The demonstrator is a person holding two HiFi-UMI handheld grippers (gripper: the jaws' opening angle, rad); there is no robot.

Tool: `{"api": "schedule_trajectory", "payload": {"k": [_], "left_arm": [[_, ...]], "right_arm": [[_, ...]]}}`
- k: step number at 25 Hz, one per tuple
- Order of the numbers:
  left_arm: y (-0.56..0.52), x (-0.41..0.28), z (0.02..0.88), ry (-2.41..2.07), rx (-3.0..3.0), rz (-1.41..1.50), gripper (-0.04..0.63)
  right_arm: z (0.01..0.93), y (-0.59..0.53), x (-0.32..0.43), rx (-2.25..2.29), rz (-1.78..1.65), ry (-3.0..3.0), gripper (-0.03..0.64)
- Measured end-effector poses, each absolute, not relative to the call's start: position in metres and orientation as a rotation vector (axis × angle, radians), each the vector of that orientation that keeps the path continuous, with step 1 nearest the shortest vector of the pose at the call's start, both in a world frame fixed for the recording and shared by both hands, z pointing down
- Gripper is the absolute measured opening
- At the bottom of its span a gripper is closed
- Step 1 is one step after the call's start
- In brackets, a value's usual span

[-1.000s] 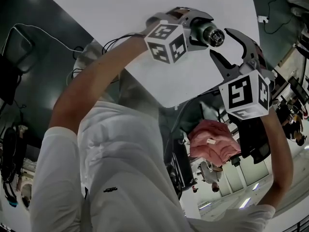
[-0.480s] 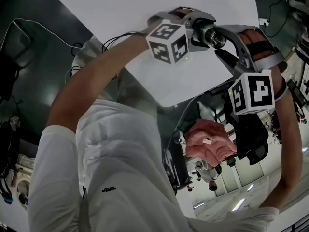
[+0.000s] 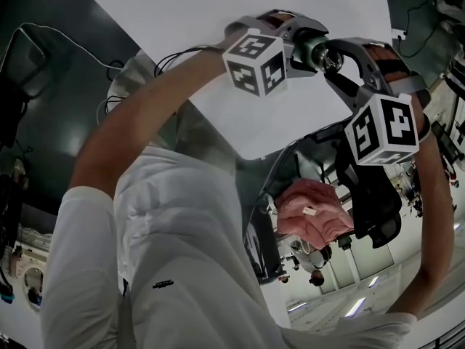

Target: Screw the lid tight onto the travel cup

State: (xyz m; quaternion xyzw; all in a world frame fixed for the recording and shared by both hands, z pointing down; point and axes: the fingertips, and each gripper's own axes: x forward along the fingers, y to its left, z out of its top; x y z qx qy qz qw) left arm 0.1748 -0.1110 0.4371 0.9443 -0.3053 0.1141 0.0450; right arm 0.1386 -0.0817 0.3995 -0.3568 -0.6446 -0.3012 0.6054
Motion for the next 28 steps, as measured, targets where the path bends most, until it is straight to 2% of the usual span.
{"api": "schedule_trajectory", "payload": {"k": [8,23,28], "left_arm": [[-0.110,0.177,0.439,-0.934,2.881,0.350,0.353],[-0.111,0.177,0.438,-0.940,2.879,0.353,0.353],[-0.112,0.177,0.437,-0.943,2.878,0.354,0.353]], "right_arm": [[0.400,-0.087,0.135,-0.519,-0.375,-1.663,0.238],[0.400,-0.107,0.140,0.331,0.279,-1.762,0.239],[0.398,-0.108,0.141,0.414,0.339,-1.767,0.239]]}}
